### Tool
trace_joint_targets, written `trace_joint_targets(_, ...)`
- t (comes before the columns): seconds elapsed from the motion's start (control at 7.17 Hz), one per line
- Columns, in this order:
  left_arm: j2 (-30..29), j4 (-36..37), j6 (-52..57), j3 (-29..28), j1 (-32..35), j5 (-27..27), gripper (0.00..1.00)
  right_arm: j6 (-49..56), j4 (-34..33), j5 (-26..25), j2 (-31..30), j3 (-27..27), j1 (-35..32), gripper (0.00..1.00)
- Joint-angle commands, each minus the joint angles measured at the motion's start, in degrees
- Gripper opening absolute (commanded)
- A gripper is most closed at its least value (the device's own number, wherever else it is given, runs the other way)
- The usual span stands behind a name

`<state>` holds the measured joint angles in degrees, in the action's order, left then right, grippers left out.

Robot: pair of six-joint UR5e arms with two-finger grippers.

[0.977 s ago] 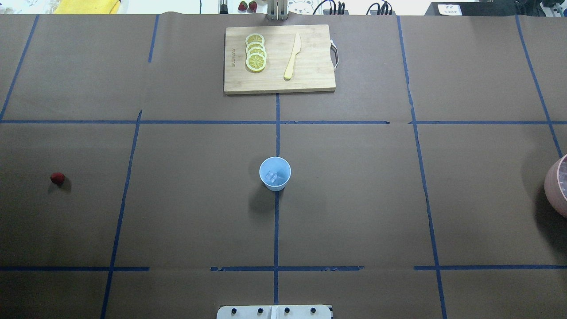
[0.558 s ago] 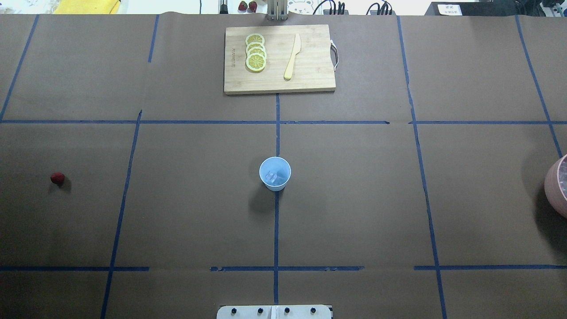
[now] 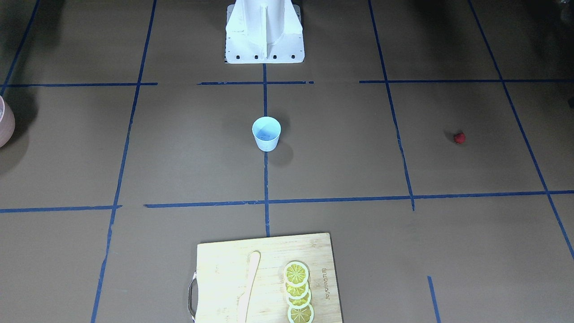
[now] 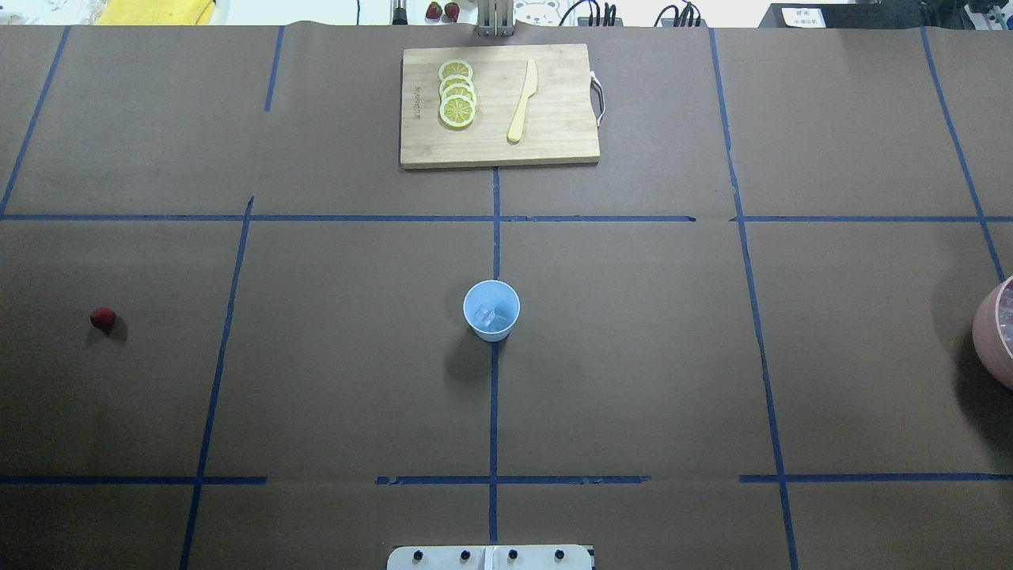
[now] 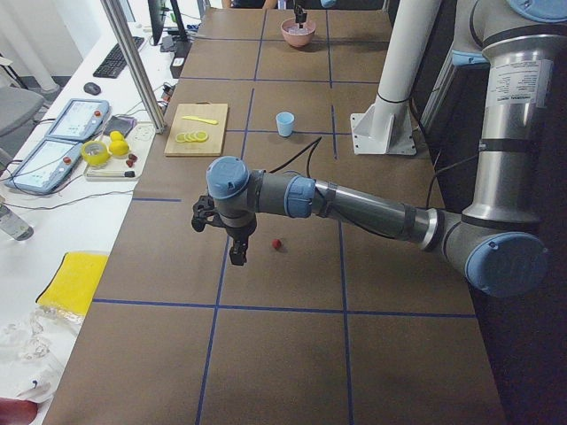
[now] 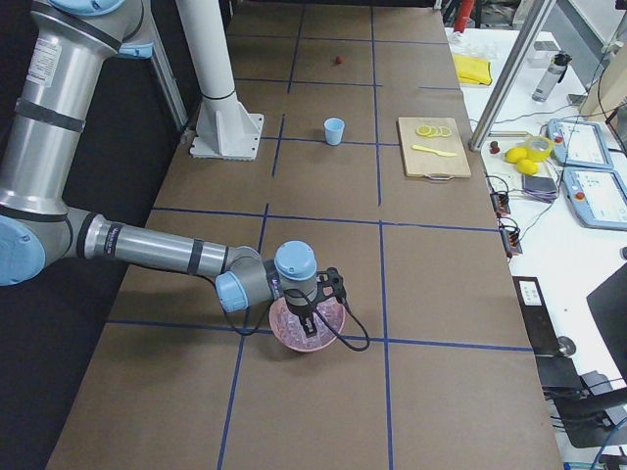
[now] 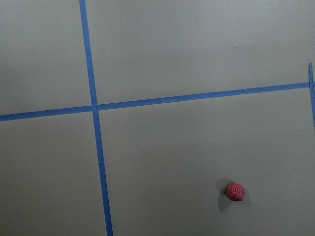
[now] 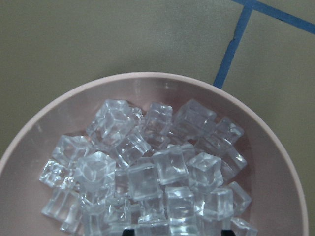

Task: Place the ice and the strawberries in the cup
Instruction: 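Grasp an ice cube from the pink bowl with the right gripper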

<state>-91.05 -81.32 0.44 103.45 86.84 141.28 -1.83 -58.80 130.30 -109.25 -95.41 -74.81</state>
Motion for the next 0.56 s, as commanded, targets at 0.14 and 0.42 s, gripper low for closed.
trace_joint_targets(0.14,0.0,-0.1,0.0,0.1,0.0,0.0,1.0,0.3,0.4,0.0,0.0,1.4,0.0,0.66)
trace_joint_targets(0.42,0.0,-0.1,0.0,0.1,0.0,0.0,1.0,0.1,0.4,0.1,0.0,1.4,0.0,0.66)
